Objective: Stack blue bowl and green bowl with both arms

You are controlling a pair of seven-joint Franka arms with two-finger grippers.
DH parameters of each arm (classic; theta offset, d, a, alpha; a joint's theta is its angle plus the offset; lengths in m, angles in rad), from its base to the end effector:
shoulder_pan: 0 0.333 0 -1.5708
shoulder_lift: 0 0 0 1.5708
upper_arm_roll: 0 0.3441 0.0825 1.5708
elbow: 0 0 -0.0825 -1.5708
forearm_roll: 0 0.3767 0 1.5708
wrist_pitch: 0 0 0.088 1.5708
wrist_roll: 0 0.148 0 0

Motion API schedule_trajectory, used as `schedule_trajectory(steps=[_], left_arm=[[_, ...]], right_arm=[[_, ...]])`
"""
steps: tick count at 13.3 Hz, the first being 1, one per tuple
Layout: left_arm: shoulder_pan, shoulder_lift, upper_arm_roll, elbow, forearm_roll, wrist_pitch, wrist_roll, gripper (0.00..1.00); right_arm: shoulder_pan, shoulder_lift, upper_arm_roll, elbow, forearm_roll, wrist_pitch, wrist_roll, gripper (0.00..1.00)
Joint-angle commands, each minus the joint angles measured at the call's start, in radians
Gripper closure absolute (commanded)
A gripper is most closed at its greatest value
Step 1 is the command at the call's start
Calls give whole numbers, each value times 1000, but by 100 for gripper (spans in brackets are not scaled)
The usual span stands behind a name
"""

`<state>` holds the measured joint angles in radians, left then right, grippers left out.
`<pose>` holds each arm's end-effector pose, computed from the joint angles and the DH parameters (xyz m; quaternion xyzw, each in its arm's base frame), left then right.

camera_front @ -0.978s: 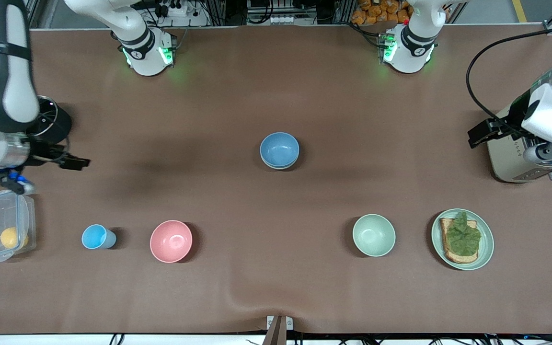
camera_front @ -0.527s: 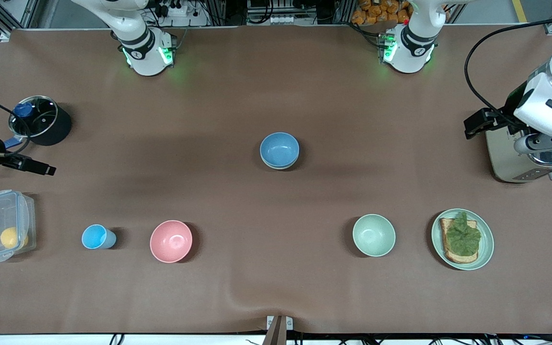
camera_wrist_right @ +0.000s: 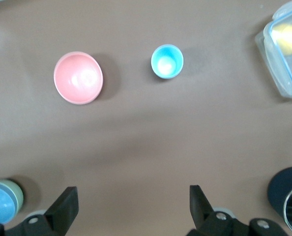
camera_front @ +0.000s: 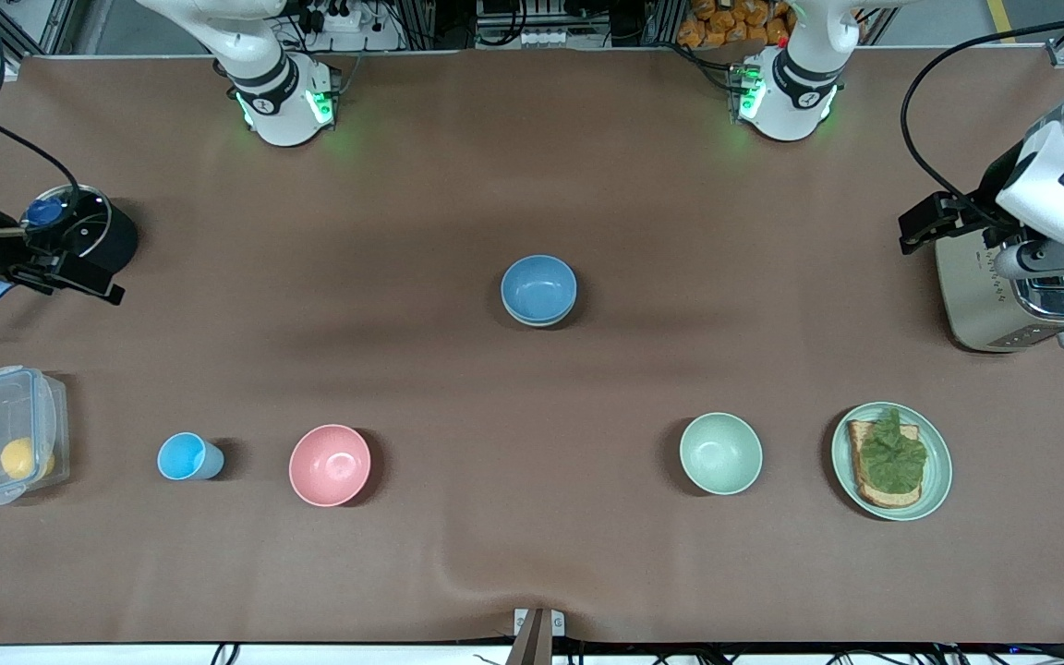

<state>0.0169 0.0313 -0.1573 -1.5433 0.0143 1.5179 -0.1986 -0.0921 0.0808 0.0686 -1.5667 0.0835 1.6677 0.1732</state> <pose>0.5447 -0.0734 0.6029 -0.9992 -0.0292 0.0270 0.0094 0.5830 -0.0036 0.5772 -0.9938 0.1018 -0.0068 0.0450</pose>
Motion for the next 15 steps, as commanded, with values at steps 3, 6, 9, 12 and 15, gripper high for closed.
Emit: schedule_trajectory(steps=[3,6,9,12,15], left_arm=[[-11,-62,22,-73,-34,19,47,0],[-11,-82,22,-101,-34,38,48,0],[-11,-79,27,-95,-33,39,53,0],[-12,-77,28,-93,-27,38,53,0],[-12,-79,28,-93,-22,38,51,0]], right_arm=[[78,-49,-59,-35,-14,56,57,0],[83,-56,-58,-32,-14,57,57,0],[83,-65,-52,-36,-14,58,54,0],[84,-82,-52,-70,-14,70,55,0],[97,-116,-55,-107,-14,87,55,0]])
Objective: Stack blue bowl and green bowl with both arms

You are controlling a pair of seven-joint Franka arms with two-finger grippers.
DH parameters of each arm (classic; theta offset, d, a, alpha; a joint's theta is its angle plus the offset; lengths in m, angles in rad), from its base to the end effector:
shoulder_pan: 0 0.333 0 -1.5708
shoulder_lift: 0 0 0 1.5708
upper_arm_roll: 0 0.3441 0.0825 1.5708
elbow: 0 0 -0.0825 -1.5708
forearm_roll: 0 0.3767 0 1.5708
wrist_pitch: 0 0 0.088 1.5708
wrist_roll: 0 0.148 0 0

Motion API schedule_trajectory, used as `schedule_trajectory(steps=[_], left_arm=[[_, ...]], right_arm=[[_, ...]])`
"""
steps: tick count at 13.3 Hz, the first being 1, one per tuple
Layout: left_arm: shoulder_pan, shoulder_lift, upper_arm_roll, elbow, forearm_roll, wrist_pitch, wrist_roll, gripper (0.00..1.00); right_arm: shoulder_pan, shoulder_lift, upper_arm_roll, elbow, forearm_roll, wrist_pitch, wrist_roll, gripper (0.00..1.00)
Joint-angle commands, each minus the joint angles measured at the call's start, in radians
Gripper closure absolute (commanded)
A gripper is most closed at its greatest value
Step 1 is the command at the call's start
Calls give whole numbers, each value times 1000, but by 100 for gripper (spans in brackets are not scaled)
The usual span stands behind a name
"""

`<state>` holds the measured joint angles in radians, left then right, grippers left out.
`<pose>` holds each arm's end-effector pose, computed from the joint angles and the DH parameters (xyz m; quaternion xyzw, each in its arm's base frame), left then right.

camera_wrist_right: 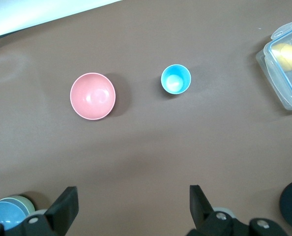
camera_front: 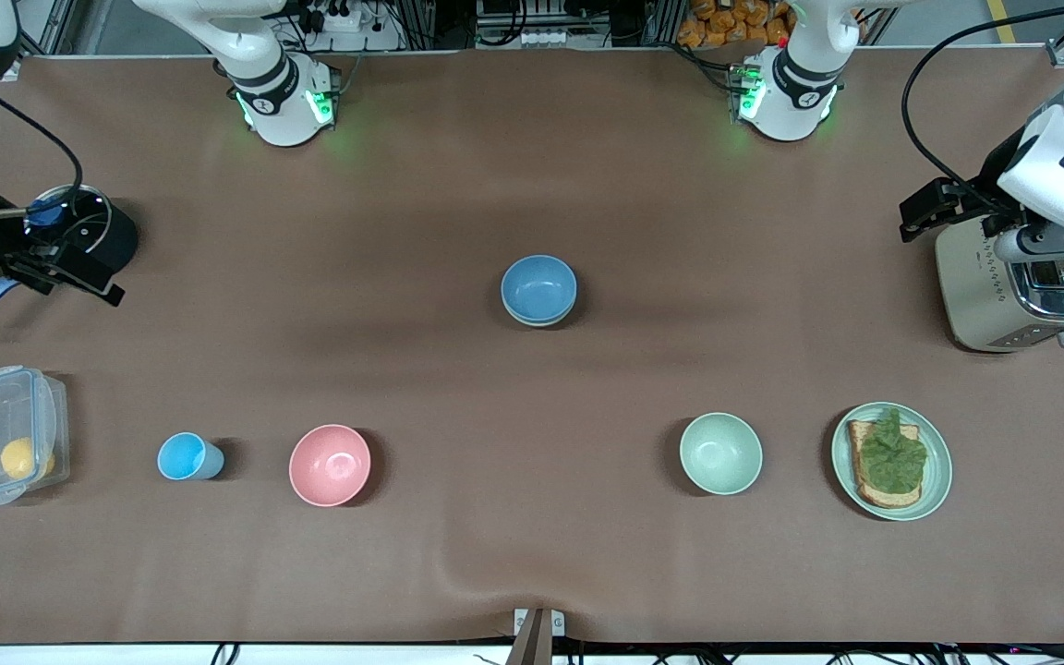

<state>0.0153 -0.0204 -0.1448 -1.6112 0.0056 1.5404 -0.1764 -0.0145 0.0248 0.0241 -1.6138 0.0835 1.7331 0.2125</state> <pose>0.5298 -0.0689 0.6013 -0.9994 -0.0235 0.0244 0.0081 0.5739 0.0163 0.5932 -0.9924 0.1059 -0.0423 0.0467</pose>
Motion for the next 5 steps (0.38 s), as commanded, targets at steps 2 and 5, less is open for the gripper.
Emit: schedule_trajectory(steps=[2,5], left_arm=[[-14,-27,16,-26,-12,15,29,0],[-17,-29,16,-26,-10,15,31,0]], right_arm=[[21,-57,-9,-57,-18,31,15,0],[21,-55,-6,-51,-19,60,10,0]])
